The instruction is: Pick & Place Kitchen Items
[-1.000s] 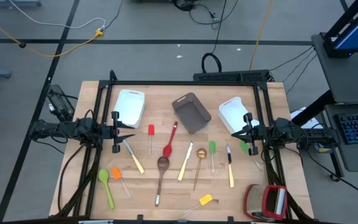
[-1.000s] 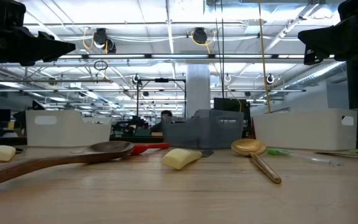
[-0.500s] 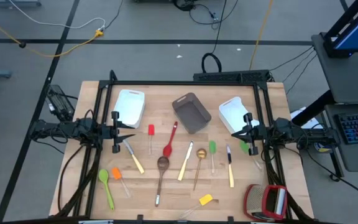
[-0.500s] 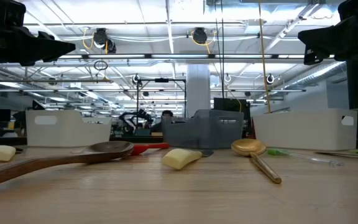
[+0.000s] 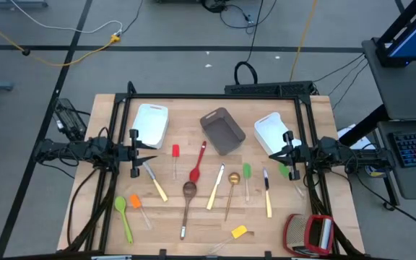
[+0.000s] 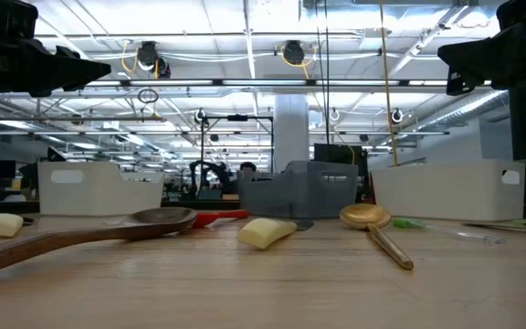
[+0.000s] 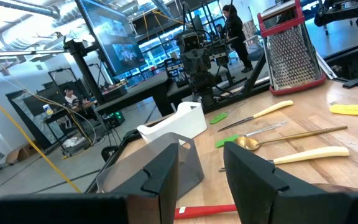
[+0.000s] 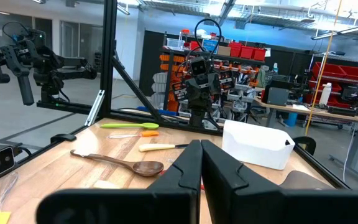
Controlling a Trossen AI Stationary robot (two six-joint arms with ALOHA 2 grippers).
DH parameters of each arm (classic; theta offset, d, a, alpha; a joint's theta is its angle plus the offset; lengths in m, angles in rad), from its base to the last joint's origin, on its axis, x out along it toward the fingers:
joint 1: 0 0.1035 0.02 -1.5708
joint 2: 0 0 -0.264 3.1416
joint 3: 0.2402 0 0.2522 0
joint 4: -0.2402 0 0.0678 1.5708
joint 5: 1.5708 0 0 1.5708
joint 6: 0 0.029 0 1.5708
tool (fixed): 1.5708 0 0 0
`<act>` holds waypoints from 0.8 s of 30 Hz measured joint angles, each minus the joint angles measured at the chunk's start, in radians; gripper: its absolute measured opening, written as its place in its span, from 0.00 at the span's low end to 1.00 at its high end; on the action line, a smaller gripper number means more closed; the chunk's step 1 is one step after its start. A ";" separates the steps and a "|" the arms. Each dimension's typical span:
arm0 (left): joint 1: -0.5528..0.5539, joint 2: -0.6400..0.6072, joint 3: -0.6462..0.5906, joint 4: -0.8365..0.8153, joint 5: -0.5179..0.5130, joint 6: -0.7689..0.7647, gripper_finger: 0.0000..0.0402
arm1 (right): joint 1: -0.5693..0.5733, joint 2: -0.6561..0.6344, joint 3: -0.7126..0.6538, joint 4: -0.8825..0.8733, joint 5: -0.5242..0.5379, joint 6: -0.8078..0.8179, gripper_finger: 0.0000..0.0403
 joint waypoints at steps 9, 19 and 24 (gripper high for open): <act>0.000 0.000 0.000 0.000 0.000 0.000 0.33 | 0.000 0.000 0.000 0.000 0.000 0.000 0.01; 0.000 0.000 0.000 0.001 -0.027 0.082 0.33 | 0.000 0.000 0.000 0.000 0.000 0.000 0.01; 0.000 0.000 0.000 0.001 0.012 0.083 0.33 | 0.000 0.000 0.000 0.000 0.000 0.000 0.01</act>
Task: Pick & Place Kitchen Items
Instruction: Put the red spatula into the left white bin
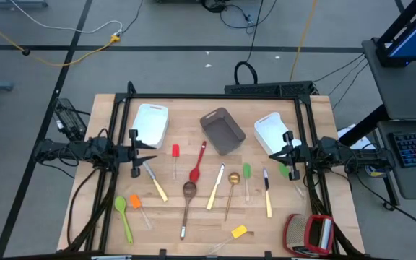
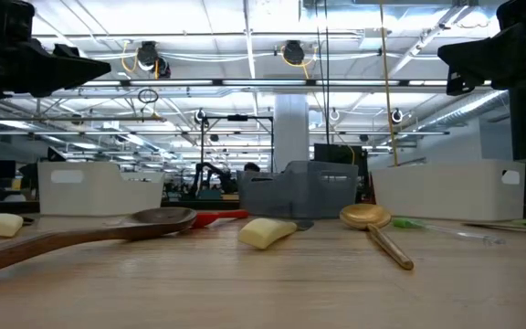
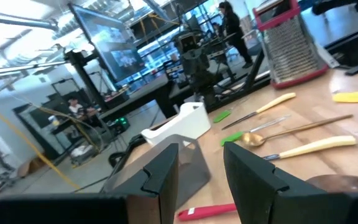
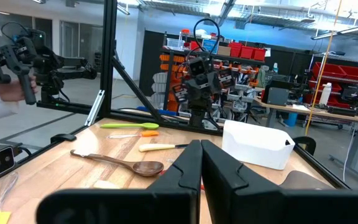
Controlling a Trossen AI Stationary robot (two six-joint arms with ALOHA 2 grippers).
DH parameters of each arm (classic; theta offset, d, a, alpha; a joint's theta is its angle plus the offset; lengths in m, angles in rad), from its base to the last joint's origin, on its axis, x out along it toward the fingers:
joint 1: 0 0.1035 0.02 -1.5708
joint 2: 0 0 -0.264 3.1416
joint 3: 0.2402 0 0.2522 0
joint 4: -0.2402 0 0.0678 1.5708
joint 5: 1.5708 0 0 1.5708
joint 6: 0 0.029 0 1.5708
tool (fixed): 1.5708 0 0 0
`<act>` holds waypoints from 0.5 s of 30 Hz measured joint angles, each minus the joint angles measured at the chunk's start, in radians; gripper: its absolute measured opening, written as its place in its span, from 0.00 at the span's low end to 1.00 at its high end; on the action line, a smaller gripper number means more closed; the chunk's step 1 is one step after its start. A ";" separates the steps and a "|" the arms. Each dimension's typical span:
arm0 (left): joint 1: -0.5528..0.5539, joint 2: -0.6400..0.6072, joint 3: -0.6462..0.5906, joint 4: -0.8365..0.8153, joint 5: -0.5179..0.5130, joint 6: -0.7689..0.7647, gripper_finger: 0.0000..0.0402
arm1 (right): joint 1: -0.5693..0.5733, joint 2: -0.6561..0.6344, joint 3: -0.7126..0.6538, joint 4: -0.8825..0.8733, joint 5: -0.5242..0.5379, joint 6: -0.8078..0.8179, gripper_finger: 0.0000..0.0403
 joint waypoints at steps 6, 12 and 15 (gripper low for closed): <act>0.000 0.000 0.000 0.000 0.008 -0.068 0.33 | 0.000 0.000 0.000 0.000 0.000 0.000 0.01; 0.000 0.000 0.000 0.027 0.007 -0.173 0.33 | 0.000 0.000 0.000 0.000 0.000 0.000 0.01; 0.000 0.000 0.000 0.022 0.007 -0.207 0.33 | 0.000 0.000 0.000 0.000 0.000 0.000 0.01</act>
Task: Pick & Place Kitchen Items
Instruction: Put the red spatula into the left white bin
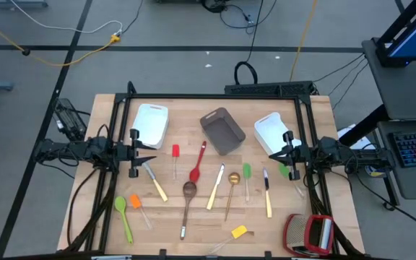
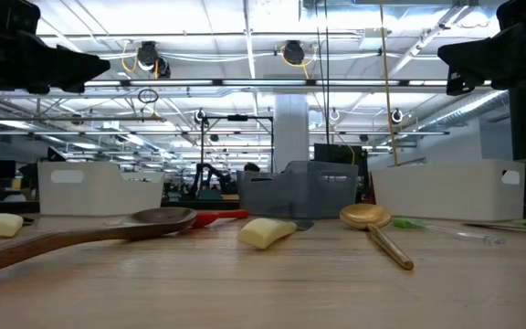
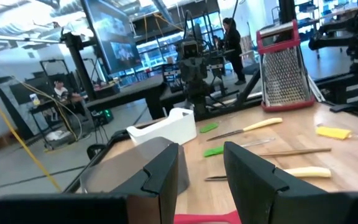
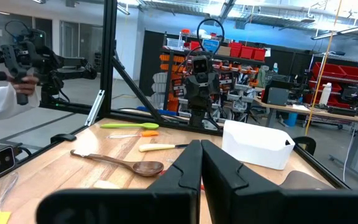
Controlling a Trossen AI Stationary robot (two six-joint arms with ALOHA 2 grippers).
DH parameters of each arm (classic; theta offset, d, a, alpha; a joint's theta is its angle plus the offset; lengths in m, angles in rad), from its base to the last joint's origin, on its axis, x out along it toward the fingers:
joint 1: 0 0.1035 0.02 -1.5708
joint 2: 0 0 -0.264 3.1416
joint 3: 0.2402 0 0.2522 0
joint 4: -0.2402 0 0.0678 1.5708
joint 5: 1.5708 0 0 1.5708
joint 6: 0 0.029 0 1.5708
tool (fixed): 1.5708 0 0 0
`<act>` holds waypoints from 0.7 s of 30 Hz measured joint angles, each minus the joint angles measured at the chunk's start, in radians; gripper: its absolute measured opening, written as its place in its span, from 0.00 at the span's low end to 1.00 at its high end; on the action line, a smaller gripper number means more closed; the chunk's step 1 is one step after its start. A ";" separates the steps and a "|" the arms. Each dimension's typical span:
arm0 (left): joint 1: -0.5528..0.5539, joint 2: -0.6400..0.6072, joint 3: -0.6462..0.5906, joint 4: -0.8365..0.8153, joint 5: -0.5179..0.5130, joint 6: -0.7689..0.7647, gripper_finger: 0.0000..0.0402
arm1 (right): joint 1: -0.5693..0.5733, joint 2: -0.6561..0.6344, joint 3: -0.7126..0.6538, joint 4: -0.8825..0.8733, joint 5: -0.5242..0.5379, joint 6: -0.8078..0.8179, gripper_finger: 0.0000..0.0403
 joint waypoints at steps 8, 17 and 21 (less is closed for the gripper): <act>0.000 0.000 0.000 0.002 -0.027 -0.002 0.33 | 0.000 0.000 0.000 0.000 0.000 0.000 0.01; 0.000 0.000 0.000 -0.002 -0.251 -0.107 0.33 | 0.000 0.000 0.000 0.000 0.000 0.000 0.01; 0.000 0.000 0.000 -0.004 -0.278 -0.103 0.33 | 0.000 0.000 0.000 0.000 0.000 0.000 0.01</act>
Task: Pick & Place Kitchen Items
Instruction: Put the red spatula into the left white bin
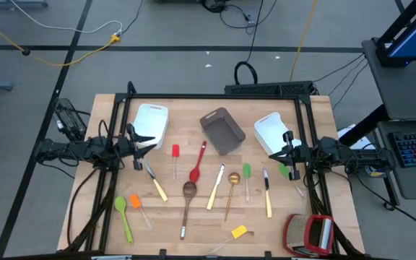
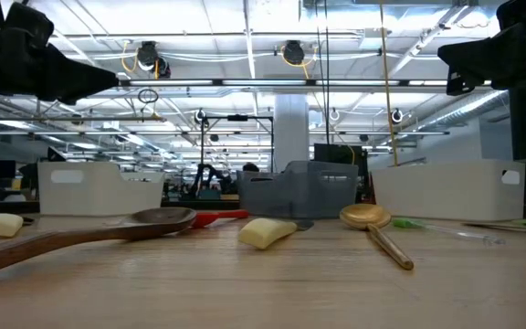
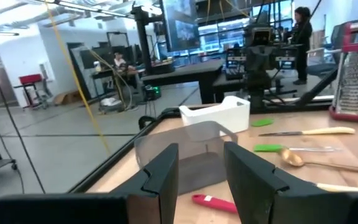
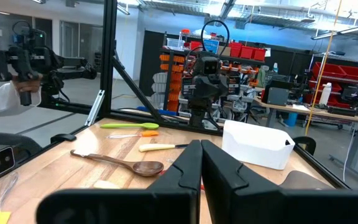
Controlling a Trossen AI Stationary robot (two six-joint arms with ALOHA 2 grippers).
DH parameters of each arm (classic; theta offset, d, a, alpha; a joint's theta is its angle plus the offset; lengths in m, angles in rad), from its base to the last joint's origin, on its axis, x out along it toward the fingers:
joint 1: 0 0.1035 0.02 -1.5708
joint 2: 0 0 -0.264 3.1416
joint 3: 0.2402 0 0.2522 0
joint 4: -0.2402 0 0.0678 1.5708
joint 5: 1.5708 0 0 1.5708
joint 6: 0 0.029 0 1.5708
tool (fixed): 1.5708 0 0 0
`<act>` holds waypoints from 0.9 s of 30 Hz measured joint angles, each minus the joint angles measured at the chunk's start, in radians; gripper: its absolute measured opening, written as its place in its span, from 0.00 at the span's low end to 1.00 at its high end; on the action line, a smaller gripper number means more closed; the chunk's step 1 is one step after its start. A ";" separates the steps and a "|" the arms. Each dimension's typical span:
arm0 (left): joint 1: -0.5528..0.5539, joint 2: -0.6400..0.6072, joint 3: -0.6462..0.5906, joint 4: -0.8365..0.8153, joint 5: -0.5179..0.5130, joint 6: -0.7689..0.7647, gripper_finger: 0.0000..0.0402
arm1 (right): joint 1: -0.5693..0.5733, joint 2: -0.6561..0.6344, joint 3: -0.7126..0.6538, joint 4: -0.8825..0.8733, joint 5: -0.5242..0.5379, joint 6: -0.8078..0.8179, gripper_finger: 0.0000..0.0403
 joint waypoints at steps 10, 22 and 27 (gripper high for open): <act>0.001 0.000 0.001 -0.010 -0.333 0.088 0.33 | 0.000 0.000 0.000 0.000 0.000 0.000 0.01; 0.001 0.012 0.002 -0.017 -0.371 0.108 0.33 | 0.000 0.000 0.000 0.000 0.000 0.000 0.01; 0.001 0.012 0.002 -0.019 -0.367 -0.026 0.33 | 0.000 0.000 0.000 0.000 0.000 0.000 0.01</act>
